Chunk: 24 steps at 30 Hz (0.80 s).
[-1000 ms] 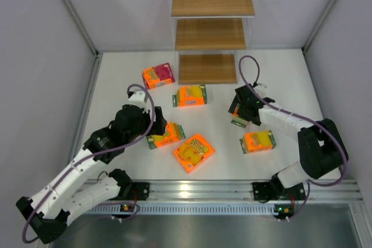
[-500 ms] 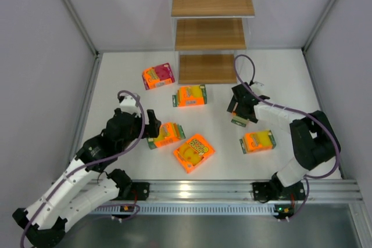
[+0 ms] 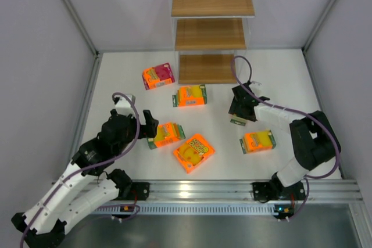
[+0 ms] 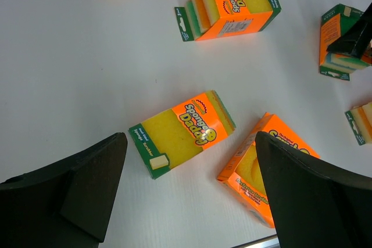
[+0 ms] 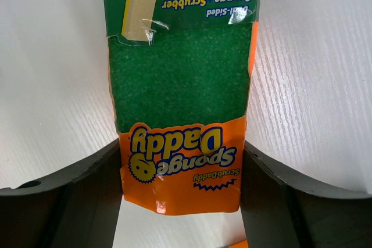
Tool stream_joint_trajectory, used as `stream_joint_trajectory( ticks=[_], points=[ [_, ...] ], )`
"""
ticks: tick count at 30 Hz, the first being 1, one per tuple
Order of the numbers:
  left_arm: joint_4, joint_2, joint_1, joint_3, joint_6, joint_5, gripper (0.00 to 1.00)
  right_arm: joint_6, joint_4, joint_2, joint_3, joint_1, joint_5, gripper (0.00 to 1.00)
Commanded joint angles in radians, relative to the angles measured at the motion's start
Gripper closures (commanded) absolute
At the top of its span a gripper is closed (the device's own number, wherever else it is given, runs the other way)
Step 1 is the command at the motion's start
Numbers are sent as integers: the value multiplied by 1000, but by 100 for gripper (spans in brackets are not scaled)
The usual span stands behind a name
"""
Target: Place and organize the cleaning sponges onto the shelf
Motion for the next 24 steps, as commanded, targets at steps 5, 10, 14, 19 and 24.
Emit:
stream_joint_trajectory(
  ticks=[5, 10, 14, 19, 24],
  points=[
    [16, -15, -3, -3, -7, -14, 2, -40, -4, -105, 43, 35, -27, 39],
    [18, -15, -3, -5, -7, -10, 2, -63, -41, -175, 81, 92, 15, 41],
    [18, -17, -5, -5, -7, -14, 2, -69, -82, -237, 120, 160, 41, 44],
    [10, -22, -2, -3, -12, -27, 2, -81, -159, -326, 196, 218, 66, 44],
    [7, -51, -2, -5, -19, -45, 2, -135, -206, -385, 294, 295, 92, 45]
  ],
)
